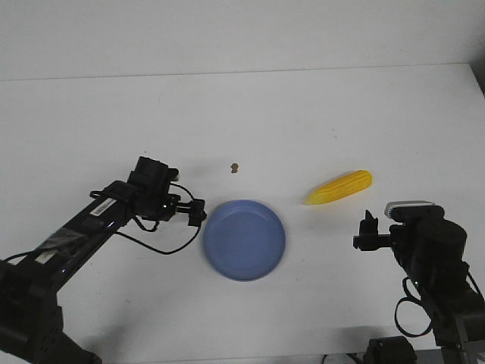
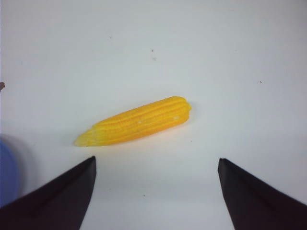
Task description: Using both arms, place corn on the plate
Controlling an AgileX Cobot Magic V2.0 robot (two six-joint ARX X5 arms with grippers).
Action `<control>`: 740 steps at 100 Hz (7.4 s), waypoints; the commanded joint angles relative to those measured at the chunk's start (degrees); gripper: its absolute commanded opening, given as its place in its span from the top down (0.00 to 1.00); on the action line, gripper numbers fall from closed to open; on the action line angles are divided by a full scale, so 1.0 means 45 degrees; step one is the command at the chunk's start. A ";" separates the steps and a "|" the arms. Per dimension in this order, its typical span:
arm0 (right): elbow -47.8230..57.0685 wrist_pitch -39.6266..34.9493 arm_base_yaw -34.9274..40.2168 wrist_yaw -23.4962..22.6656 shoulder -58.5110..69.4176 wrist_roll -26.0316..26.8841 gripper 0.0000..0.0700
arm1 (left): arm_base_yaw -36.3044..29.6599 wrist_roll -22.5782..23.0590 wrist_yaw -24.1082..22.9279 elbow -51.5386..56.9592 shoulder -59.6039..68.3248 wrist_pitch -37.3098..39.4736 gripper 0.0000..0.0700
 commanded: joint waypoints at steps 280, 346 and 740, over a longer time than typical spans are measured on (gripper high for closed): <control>0.0219 0.6887 -0.0393 -0.2225 1.1137 0.7815 0.93 | 0.1608 0.1477 -0.3517 -0.0544 -0.4148 -0.1438 0.00; 0.0219 0.5984 0.4347 -0.4847 0.7412 0.6241 0.92 | 0.1608 0.1438 -0.3517 -0.0544 -0.4148 -0.1443 0.00; -0.4473 0.3798 0.2492 0.2011 -0.6261 0.0228 1.00 | 0.2744 0.0233 -0.4289 -0.7315 -1.6631 0.1520 0.98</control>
